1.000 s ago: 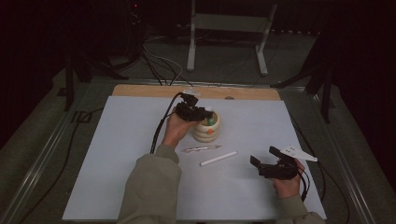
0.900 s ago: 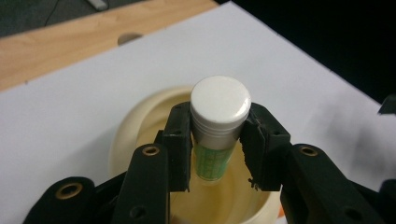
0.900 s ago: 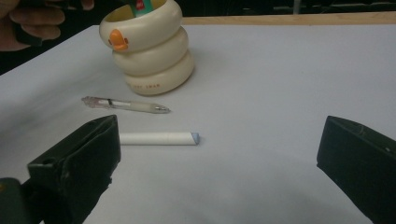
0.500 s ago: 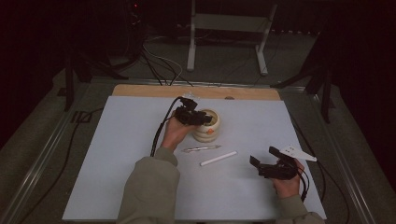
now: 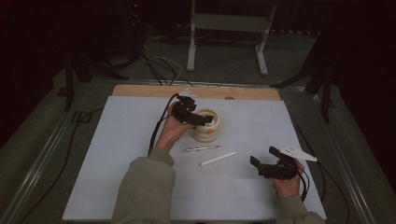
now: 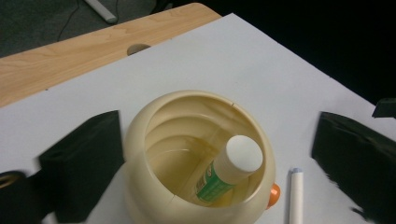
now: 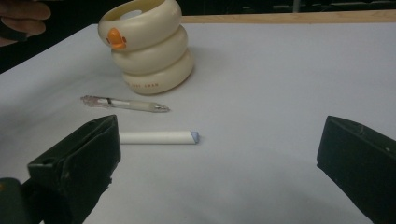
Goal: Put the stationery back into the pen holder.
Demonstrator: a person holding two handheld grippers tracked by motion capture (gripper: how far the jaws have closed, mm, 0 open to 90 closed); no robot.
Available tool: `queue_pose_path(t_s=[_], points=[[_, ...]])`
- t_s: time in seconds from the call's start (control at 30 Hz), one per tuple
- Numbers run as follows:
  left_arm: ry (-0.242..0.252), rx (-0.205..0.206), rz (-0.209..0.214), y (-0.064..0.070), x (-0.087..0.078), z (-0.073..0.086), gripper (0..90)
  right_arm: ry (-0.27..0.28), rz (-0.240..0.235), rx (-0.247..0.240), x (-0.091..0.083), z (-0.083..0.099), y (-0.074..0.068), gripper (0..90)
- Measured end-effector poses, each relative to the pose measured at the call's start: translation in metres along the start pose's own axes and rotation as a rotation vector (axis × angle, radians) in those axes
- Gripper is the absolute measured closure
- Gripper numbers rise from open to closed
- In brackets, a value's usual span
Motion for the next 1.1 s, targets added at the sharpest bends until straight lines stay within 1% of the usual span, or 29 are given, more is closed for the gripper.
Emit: queue_pose_path(t_s=[0.1, 0.13, 0.17, 0.23, 0.27, 0.3, 0.37, 0.4, 0.43, 0.47, 0.57, 0.73, 0.8, 0.9, 0.93, 0.97, 1.1], points=[[-0.005, 0.005, -0.003, 0.002, -0.003, -0.001, 0.3, 0.0, 0.0, -0.001, 0.0, 0.0, 0.0, 0.0], [-0.016, 0.016, -0.008, 0.004, -0.004, 0.0, 0.1, 0.001, -0.001, -0.001, 0.0, 0.0, 0.0, 0.0], [-0.016, 0.016, -0.008, 0.004, -0.004, 0.0, 0.1, 0.001, -0.001, -0.001, 0.0, 0.0, 0.0, 0.0], [-0.034, 0.033, -0.011, 0.007, -0.006, 0.0, 0.1, 0.001, 0.0, -0.001, 0.0, 0.0, 0.0, 0.0], [-0.034, 0.033, -0.011, 0.007, -0.006, 0.0, 0.1, 0.001, -0.001, 0.0, 0.0, 0.0, 0.0, 0.0], [-0.046, 0.045, -0.018, 0.009, -0.008, 0.0, 0.1, 0.0, 0.0, -0.001, 0.0, 0.0, 0.0, 0.0], [-0.052, 0.051, -0.017, 0.01, -0.009, 0.0, 0.2, -0.001, -0.001, -0.001, 0.0, 0.0, 0.0, 0.0], [-0.062, 0.066, -0.031, 0.012, -0.011, 0.001, 0.2, -0.001, -0.001, -0.002, 0.0, 0.0, 0.0, 0.0], [-0.062, 0.066, -0.031, 0.012, -0.011, 0.001, 0.2, 0.0, -0.001, -0.002, 0.0, 0.0, 0.0, 0.0], [-0.063, 0.076, -0.037, 0.013, -0.012, 0.0, 0.2, -0.002, -0.001, -0.002, 0.0, 0.0, 0.0, 0.0], [-0.071, 0.081, -0.035, 0.017, -0.014, 0.001, 0.2, -0.001, -0.001, -0.002, 0.0, 0.0, 0.0, 0.0], [-0.111, 0.096, -0.047, 0.021, -0.014, 0.005, 0.3, -0.001, -0.001, -0.001, 0.0, 0.0, 0.0, 0.0], [-0.121, 0.089, -0.047, 0.022, -0.014, 0.007, 0.3, -0.002, -0.001, 0.0, 0.0, 0.0, 0.0, 0.0], [-0.125, 0.093, -0.049, 0.023, -0.014, 0.01, 0.3, -0.002, -0.001, 0.0, 0.0, 0.0, 0.0, 0.0], [-0.132, 0.085, -0.059, 0.023, -0.015, 0.012, 0.3, -0.002, -0.001, 0.0, 0.0, 0.0, 0.0, 0.0], [-0.136, 0.08, -0.057, 0.024, -0.015, 0.015, 0.3, -0.002, -0.001, 0.0, 0.0, 0.0, 0.0, 0.0], [-0.143, 0.078, -0.052, 0.025, -0.014, 0.02, 0.3, -0.002, 0.0, 0.0, 0.0, 0.0, 0.0, 0.0]])
Point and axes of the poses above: each handheld gripper's, and its own axes: x roughly forward along the jaws, z roughly out of its underside, y roughly to its right, the point moved 7 cm from there along x, roughly forward along the jaws, and after that the axes turned 6 degrees about z, right-handed, at the moved point
